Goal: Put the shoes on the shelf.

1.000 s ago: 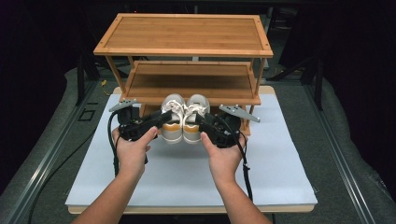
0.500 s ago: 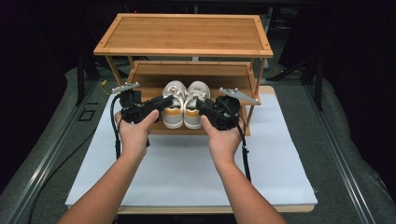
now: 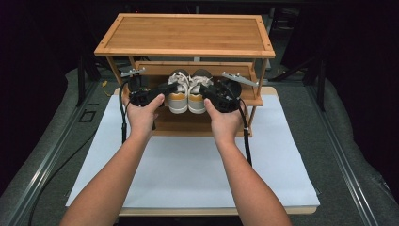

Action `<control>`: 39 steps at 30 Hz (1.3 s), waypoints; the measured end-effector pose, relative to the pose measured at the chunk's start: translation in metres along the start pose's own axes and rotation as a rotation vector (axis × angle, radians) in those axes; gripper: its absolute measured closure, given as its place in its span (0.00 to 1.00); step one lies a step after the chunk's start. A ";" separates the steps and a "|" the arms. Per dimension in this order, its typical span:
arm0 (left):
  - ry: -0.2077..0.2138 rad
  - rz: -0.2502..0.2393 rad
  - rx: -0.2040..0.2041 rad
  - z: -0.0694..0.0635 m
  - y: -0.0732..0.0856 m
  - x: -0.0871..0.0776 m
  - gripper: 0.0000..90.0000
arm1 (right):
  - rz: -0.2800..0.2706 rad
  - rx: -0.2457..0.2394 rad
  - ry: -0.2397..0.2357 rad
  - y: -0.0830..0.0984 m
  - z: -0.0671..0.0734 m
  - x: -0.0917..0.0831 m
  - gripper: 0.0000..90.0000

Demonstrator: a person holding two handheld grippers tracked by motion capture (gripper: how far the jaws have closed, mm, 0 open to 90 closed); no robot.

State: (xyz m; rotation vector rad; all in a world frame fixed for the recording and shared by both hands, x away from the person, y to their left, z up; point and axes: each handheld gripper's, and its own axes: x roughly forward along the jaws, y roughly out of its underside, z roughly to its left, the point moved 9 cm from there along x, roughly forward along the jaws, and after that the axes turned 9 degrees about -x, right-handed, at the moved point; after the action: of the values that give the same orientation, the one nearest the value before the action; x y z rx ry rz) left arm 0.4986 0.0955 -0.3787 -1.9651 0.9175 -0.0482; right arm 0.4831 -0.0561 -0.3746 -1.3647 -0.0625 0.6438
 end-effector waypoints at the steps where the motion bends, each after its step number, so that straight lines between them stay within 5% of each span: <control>1: -0.003 0.006 -0.004 0.002 0.000 0.003 0.62 | 0.000 0.004 0.001 0.001 -0.002 0.003 0.71; 17: 0.007 0.046 -0.076 0.014 0.003 0.016 0.58 | 0.107 0.033 -0.007 0.007 -0.014 0.019 0.67; 30: 0.009 0.046 -0.063 0.015 -0.001 0.016 0.49 | 0.084 0.053 -0.030 0.001 -0.018 0.016 0.59; 39: 0.007 0.021 -0.038 0.011 -0.008 0.002 0.47 | 0.062 0.032 -0.048 -0.005 -0.018 0.006 0.60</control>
State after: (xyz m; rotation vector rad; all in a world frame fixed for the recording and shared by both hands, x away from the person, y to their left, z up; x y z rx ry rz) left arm 0.5087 0.1047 -0.3798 -1.9912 0.9497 -0.0266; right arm 0.4969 -0.0699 -0.3762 -1.3249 -0.0482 0.7267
